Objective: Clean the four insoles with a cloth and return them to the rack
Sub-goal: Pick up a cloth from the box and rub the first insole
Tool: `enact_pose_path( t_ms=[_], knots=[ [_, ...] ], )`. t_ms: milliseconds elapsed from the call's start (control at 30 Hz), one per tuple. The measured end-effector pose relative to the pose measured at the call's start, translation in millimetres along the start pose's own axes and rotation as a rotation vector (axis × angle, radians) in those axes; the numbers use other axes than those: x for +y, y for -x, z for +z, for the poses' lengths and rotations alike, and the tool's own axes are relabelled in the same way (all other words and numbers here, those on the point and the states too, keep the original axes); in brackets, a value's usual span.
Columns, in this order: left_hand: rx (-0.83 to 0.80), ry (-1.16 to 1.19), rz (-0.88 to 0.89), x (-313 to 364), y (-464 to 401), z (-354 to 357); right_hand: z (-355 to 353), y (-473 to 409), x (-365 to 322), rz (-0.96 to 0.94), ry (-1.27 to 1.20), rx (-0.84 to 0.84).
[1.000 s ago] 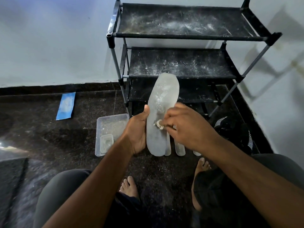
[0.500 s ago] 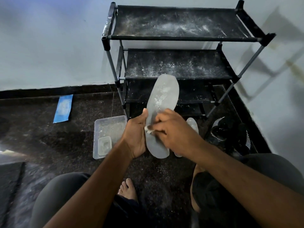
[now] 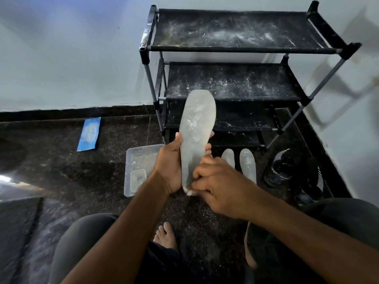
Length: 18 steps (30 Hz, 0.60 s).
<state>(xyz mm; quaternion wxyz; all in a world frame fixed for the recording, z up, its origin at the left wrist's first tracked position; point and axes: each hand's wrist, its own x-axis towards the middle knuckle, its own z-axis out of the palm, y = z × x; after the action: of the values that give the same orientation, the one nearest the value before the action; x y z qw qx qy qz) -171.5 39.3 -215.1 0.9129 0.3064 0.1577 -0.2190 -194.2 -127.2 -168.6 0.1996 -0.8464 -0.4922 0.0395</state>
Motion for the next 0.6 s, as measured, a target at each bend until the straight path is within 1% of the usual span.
enact_pose_path(
  t_ms=[100, 133, 167, 233, 367, 400, 467, 533, 600],
  knots=[
    [0.038, -0.032, 0.007, -0.7, 0.5, 4.0, -4.3, -10.1, 13.8, 0.119, -0.029, 0.207],
    [0.047, -0.047, 0.004, -2.7, 1.0, 6.4, -5.4, -14.8, 17.3, 0.156, -0.010, 0.241],
    [0.051, -0.064, 0.004, -4.1, 1.4, 8.7, -4.9, -19.1, 18.0, 0.175, 0.021, 0.250],
    [0.058, -0.090, 0.004, -5.2, 1.5, 12.1, 0.4, -22.2, 13.3, 0.162, 0.033, 0.209],
    [0.056, -0.079, -0.008, -3.0, 2.0, 7.6, 1.4, -15.5, 6.8, 0.099, -0.095, 0.115],
    [0.063, -0.071, -0.012, -2.4, 2.1, 7.3, -0.8, -15.7, 10.1, 0.111, -0.092, 0.132],
    [0.078, -0.072, -0.024, -2.5, 2.6, 10.0, -4.9, -18.7, 17.3, 0.192, -0.095, 0.197],
    [0.113, -0.100, -0.020, -4.0, 2.7, 14.4, -6.7, -23.0, 17.0, 0.287, -0.133, 0.196],
    [0.131, -0.149, 0.011, -5.6, 1.4, 15.6, -6.6, -24.6, 13.6, 0.296, -0.197, 0.173]
  ],
)
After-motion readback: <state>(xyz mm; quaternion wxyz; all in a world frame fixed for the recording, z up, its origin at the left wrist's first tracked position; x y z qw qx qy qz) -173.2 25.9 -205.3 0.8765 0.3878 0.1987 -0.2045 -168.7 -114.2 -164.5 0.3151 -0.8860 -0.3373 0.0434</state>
